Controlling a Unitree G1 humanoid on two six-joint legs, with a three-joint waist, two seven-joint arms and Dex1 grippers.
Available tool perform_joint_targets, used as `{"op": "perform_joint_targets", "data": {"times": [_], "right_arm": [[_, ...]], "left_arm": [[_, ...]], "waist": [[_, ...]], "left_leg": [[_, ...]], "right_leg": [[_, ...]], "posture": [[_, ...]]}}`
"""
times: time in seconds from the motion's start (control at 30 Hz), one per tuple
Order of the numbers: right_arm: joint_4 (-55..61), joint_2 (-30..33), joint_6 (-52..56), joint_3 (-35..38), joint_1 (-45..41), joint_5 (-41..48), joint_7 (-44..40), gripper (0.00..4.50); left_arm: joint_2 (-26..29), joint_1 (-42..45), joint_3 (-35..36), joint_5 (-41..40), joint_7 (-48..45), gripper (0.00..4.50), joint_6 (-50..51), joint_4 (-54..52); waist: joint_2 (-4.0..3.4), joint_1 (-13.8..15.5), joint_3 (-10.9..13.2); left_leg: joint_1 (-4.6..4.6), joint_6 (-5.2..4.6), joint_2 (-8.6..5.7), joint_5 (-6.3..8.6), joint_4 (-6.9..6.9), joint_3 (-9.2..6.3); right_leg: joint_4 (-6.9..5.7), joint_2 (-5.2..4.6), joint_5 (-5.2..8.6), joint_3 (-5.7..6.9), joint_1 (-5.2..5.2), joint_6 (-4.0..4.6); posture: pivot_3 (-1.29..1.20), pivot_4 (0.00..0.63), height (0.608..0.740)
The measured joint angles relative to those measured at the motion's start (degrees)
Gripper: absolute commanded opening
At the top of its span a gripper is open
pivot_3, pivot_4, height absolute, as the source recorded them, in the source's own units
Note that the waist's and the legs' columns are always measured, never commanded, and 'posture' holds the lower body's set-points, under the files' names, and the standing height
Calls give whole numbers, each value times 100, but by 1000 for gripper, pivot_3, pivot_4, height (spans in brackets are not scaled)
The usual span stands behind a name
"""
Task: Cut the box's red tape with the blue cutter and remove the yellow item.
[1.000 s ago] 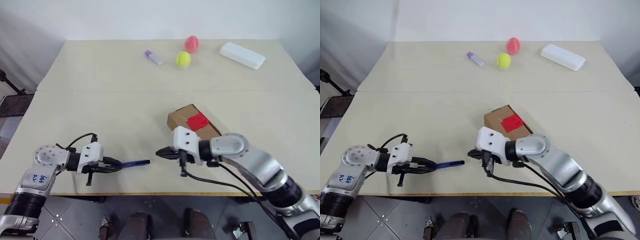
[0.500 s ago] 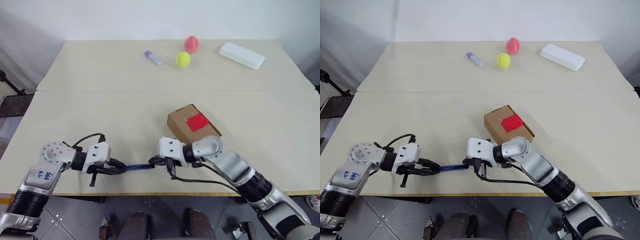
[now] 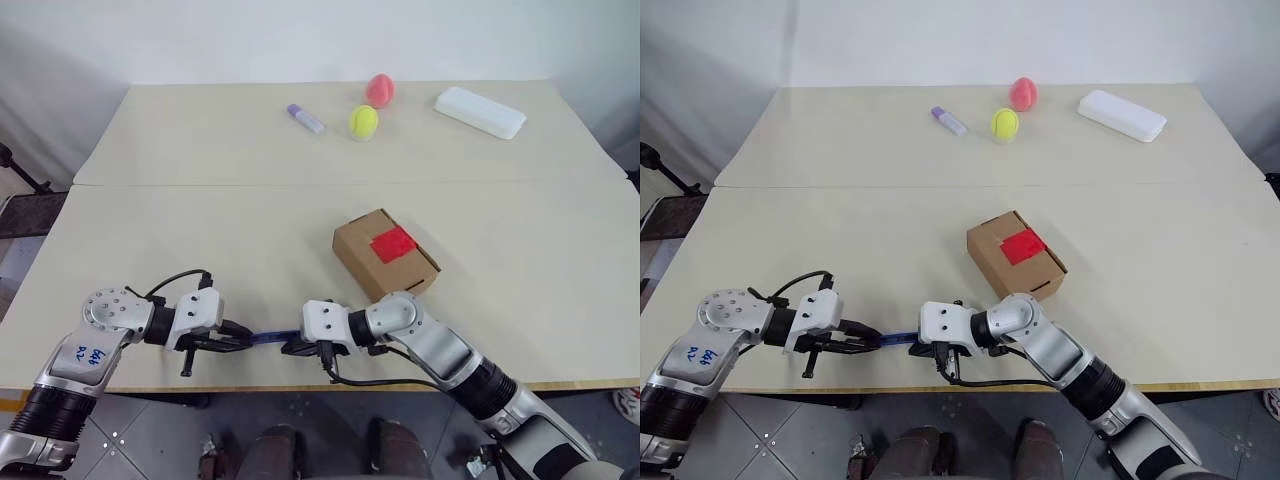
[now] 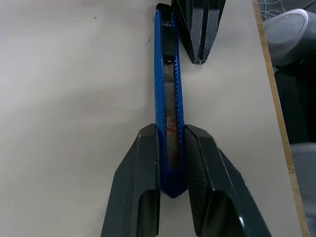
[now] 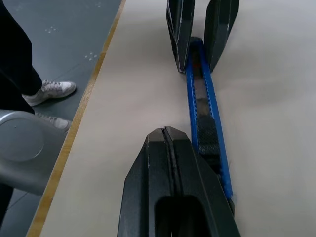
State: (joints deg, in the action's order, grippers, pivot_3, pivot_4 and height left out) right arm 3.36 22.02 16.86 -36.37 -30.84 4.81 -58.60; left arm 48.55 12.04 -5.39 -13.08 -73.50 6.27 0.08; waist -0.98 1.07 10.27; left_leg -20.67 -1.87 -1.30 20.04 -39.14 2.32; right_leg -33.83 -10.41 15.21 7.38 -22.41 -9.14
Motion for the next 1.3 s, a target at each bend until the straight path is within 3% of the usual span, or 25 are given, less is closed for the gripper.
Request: {"op": "perform_joint_targets", "data": {"times": [0.2,0.37,1.03,1.3], "right_arm": [[64,-63,40,67,-54,-86,-63,28],[507,146,337,559,-222,95,-130,28],[286,414,-68,530,-30,-159,-403,28],[-311,-125,-288,424,-253,-274,-367,28]], "left_arm": [[-4,-12,-1,9,46,387,-1,-12],[-32,55,-55,9,-5,387,-10,4],[-65,52,-87,10,18,387,-4,-16],[-50,28,-80,10,33,387,1,-19]], "waist": [[-1,0,0],[-1,17,-1],[-2,20,-1],[-14,5,-8]], "left_leg": [[13,5,16,-1,0,5],[11,6,13,5,0,4],[11,4,13,9,2,9],[16,4,15,9,2,12]], "right_leg": [[-7,0,2,-10,3,3],[-5,-1,1,-9,2,3],[-2,0,1,-7,3,3],[-4,0,2,-9,4,3]], "posture": [[0,150,740],[0,150,740],[0,150,740],[0,150,740]]}}
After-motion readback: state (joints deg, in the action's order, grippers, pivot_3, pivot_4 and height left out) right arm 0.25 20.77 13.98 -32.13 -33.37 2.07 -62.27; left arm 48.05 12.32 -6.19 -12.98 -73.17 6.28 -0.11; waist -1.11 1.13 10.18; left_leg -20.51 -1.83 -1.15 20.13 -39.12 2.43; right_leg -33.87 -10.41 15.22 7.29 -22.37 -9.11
